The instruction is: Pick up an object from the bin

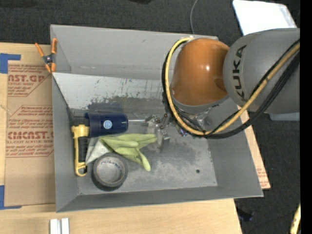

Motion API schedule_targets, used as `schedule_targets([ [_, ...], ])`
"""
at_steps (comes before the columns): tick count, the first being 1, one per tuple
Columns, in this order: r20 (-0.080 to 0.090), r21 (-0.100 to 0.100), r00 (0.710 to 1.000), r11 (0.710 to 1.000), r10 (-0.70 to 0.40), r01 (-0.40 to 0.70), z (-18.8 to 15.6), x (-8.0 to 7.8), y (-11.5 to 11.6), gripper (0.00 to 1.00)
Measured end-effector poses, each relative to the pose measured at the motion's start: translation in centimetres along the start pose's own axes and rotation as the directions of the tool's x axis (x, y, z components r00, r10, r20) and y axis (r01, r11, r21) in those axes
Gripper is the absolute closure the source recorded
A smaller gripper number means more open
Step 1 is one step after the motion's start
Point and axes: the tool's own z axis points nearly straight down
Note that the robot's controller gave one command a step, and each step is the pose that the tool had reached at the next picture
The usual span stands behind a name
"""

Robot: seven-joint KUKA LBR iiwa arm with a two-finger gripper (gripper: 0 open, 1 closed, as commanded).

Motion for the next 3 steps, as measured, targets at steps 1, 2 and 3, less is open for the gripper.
schedule_targets([
  [1,-0.009,-0.003,0.999,0.999,0.039,-0.039,10.93,-2.27,3.05,0.0],
  [2,-0.001,-0.002,0.999,0.999,0.039,-0.039,10.53,-2.5,2.9,1.0],
  [3,-0.001,-0.001,0.999,0.999,0.04,-0.04,10.53,-2.49,2.9,1.0],
])
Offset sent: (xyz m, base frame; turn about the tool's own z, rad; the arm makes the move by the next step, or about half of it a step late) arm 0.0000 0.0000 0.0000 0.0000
